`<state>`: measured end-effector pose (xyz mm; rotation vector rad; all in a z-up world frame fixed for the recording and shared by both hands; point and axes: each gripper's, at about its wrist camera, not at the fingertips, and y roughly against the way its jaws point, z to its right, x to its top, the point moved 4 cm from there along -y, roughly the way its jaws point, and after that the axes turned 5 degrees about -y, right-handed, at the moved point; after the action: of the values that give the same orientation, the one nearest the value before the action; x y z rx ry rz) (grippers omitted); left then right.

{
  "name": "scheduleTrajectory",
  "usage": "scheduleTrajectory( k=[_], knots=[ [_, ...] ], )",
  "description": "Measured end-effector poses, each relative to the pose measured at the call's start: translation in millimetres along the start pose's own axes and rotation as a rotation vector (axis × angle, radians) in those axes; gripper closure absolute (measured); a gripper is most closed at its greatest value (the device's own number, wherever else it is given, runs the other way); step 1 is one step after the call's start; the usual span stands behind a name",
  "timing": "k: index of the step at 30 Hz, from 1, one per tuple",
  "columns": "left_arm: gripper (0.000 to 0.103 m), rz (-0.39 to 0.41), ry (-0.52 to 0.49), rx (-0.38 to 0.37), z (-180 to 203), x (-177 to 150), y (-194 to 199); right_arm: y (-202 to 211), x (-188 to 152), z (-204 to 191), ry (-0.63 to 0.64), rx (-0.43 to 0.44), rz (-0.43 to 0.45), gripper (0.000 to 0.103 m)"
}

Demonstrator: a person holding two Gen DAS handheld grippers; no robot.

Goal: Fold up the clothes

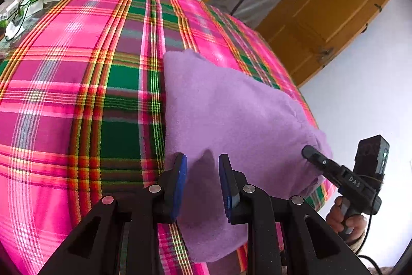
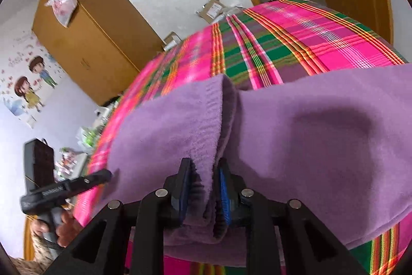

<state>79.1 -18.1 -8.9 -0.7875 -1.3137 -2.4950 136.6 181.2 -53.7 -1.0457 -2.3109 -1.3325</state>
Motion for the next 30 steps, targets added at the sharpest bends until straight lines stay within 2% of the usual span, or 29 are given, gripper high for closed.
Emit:
scheduleTrajectory(
  k=[4,7,9,11,19,25,30],
  knots=[
    [0.078,-0.011,-0.001,-0.001,-4.1,-1.6,-0.8,4.3,1.3,2.2,0.024,-0.045,0.003,0.070],
    [0.078,-0.008,0.003,-0.003,-6.3,-1.3,3.5,11.6,8.7,-5.9,0.078,-0.091,0.052,0.069],
    [0.078,0.025,-0.004,-0.009,-4.6,4.6,7.8,16.6,17.7,-14.4,0.123,-0.093,0.104,0.069],
    [0.078,0.040,-0.018,-0.008,-4.1,12.5,8.2,17.0,25.6,-22.1,0.152,-0.078,0.118,0.069],
    [0.078,0.031,-0.063,0.011,-3.0,41.4,-10.2,-14.9,48.4,-40.9,0.321,-0.137,0.087,0.074],
    [0.078,0.022,-0.085,0.029,-4.5,67.6,-34.8,-50.7,62.7,-34.7,0.329,-0.217,0.011,0.075],
    [0.078,-0.007,-0.065,0.047,-13.5,74.0,-51.9,-63.1,63.1,-26.8,0.331,-0.248,-0.011,0.075]
  ],
)
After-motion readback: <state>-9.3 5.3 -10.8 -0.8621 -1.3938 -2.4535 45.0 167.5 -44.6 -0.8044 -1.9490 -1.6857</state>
